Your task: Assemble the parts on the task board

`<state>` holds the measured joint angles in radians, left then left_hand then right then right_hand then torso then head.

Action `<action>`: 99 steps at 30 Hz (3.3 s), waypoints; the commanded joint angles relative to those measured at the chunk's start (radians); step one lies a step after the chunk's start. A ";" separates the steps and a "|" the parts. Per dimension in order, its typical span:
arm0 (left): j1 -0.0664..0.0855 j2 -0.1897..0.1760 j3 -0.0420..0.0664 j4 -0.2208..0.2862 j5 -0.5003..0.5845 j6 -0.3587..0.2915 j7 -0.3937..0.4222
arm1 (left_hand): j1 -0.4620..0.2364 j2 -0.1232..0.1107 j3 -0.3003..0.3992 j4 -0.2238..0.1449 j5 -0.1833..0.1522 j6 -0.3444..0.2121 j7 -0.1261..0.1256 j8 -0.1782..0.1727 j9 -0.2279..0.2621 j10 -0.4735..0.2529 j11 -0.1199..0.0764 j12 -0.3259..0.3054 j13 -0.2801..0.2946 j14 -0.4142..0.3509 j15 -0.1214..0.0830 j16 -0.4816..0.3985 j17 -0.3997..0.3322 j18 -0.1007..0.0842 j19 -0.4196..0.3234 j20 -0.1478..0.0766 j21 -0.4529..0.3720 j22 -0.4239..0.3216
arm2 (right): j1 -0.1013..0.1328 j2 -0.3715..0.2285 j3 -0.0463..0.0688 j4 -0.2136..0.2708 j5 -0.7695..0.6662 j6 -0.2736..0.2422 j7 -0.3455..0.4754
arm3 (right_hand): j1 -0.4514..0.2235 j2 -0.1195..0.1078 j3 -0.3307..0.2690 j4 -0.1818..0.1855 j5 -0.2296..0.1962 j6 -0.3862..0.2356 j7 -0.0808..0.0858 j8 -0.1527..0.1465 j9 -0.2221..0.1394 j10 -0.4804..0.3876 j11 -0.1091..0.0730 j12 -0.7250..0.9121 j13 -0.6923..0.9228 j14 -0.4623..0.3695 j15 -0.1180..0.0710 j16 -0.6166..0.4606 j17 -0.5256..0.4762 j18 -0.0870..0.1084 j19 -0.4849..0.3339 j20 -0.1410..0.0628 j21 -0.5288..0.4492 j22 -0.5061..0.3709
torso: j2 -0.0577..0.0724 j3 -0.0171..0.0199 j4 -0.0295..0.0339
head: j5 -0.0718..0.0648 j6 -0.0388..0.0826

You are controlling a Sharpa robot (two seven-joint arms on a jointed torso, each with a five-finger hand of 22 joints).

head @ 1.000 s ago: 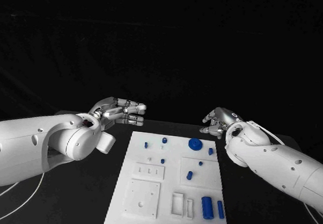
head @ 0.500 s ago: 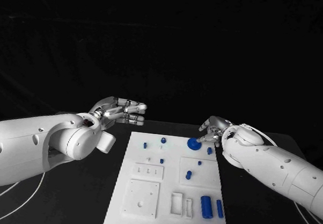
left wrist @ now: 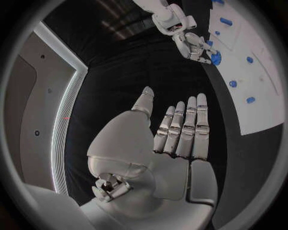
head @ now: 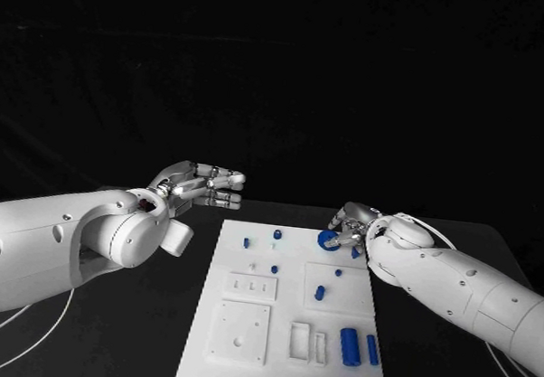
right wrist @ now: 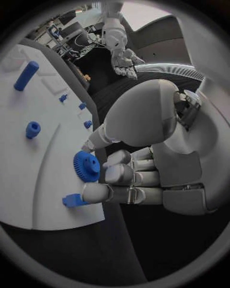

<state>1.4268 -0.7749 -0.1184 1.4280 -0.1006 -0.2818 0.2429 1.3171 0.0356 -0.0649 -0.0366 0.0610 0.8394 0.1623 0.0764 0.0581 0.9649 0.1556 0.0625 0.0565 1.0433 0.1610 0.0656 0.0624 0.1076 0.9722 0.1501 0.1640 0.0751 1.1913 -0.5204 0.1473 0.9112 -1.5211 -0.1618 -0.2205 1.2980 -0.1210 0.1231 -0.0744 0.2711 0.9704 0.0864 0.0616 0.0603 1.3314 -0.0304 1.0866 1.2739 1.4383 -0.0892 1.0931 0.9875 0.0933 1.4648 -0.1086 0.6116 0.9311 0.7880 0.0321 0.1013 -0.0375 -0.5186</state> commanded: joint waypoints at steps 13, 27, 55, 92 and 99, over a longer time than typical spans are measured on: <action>0.001 0.008 0.000 -0.006 -0.003 0.018 0.002 | 0.000 0.007 -0.002 0.001 -0.003 -0.014 0.002 -0.005 0.000 -0.005 -0.001 -0.001 0.002 0.003 0.000 -0.001 0.001 -0.005 0.003 0.001 0.005 -0.001 | -0.001 0.010 -0.008 -0.022 -0.032 0.034 -0.005 | -0.008 0.017 0.037 -0.016 0.008 0.028 0.000 0.000 0.001 0.013 0.002 0.012 0.008 0.009 0.004 0.013 0.009 -0.008 0.024 0.001 -0.009 0.048 | 0.005 0.0003 0.0011 | -0.003 -0.002; -0.001 0.012 0.000 -0.013 -0.004 0.022 -0.003 | -0.001 0.007 -0.002 0.003 -0.003 -0.014 0.002 -0.004 0.000 -0.005 -0.001 -0.001 0.002 0.003 0.000 -0.001 0.001 -0.005 0.003 0.001 0.005 -0.001 | -0.001 0.010 -0.008 -0.021 -0.047 0.044 -0.014 | -0.022 0.017 0.090 -0.035 -0.003 0.065 0.001 0.000 0.002 0.019 0.011 0.025 0.016 0.009 0.011 0.021 0.013 -0.005 0.030 0.009 -0.018 0.086 | 0.003 0.0011 0.0017 | -0.004 -0.010; -0.003 0.011 0.000 -0.011 -0.004 0.019 -0.010 | -0.002 0.007 -0.002 0.007 -0.003 -0.019 0.002 -0.004 0.000 -0.007 -0.002 -0.001 0.002 0.004 0.000 -0.001 0.002 -0.005 0.003 0.001 0.005 -0.001 | -0.001 0.007 -0.033 0.021 -0.167 -0.040 -0.031 | -0.027 0.019 0.184 -0.056 -0.053 0.175 -0.007 0.000 0.003 0.046 0.023 0.070 0.038 0.011 0.017 0.036 0.021 -0.007 0.040 0.015 0.011 0.167 | 0.004 0.0020 0.0008 | -0.005 -0.012; -0.002 0.016 0.000 -0.008 -0.003 0.018 -0.013 | -0.002 0.005 -0.001 0.008 -0.003 -0.019 0.000 -0.004 0.000 -0.008 -0.004 -0.001 0.002 0.003 0.001 -0.001 0.002 -0.005 0.003 0.001 0.005 -0.001 | -0.008 0.113 -0.075 0.150 -0.314 -0.198 -0.110 | -0.011 -0.011 0.214 -0.005 -0.072 0.187 -0.008 0.000 0.003 0.056 0.023 0.073 0.042 0.010 0.013 0.036 0.018 -0.008 0.044 0.011 0.001 0.190 | 0.006 0.0007 0.0048 | 0.014 -0.013; -0.002 0.021 0.000 -0.011 -0.003 0.019 -0.014 | -0.002 0.005 -0.001 0.008 -0.003 -0.019 0.000 -0.004 0.000 -0.008 -0.004 -0.001 0.002 0.003 0.001 -0.001 0.002 -0.005 0.003 0.001 0.005 -0.001 | -0.018 0.145 -0.079 0.125 -0.318 -0.199 -0.113 | -0.011 -0.012 0.217 -0.003 -0.073 0.183 -0.007 0.000 0.003 0.056 0.024 0.072 0.041 0.010 0.013 0.035 0.017 -0.008 0.045 0.010 -0.003 0.189 | 0.006 0.0010 0.0045 | 0.019 -0.013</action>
<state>1.4241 -0.7562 -0.1194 1.4159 -0.1017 -0.2741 0.2237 1.3171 0.0356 -0.0676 -0.0339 0.0610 0.8241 0.1648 0.0764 0.0581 0.9612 0.1520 0.0625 0.0565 1.0432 0.1610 0.0656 0.0624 0.1076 0.9722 0.1501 0.1640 0.0751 1.1736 -0.3777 0.0683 1.0394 -1.8168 -0.3507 -0.3251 1.2821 -0.1321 0.3397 -0.0812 0.2042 1.1336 0.0856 0.0588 0.0610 1.3817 -0.0087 1.1575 1.3075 1.4487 -0.0787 1.1269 1.0055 0.0844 1.4684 -0.0979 0.6118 1.1208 0.7939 0.0333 0.1062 -0.0198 -0.5331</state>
